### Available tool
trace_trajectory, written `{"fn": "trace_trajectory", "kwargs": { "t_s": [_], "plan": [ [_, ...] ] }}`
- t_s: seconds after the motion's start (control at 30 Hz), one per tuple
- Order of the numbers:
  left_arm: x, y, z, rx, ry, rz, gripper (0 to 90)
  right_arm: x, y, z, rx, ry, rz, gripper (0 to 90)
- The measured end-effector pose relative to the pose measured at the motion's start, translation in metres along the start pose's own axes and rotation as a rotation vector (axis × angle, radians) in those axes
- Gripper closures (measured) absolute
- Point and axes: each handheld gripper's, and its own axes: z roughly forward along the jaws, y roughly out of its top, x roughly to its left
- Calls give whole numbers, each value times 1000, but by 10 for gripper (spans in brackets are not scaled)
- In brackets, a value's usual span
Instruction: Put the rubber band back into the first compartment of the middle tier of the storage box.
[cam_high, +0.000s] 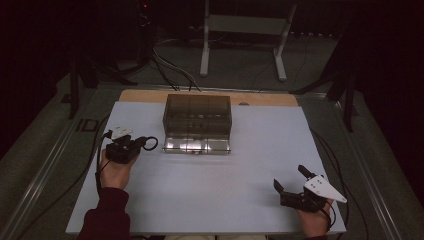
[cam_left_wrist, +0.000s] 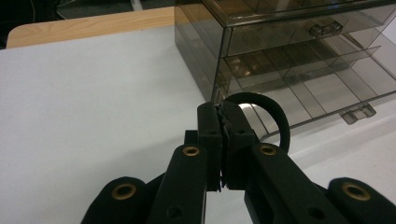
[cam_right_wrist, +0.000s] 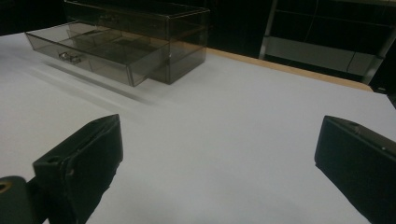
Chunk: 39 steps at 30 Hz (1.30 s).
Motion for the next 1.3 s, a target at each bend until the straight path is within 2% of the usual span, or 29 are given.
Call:
{"fn": "trace_trajectory", "kwargs": {
  "t_s": [1.03, 1.3],
  "plan": [
    [-13, 16, 19, -27, -26, -10, 890, 0, 0, -1, -4, -8, 0, 14],
    [-17, 19, 24, -23, -20, 5, 890, -1, 0, -1, -8, -11, -2, 14]
  ]
}}
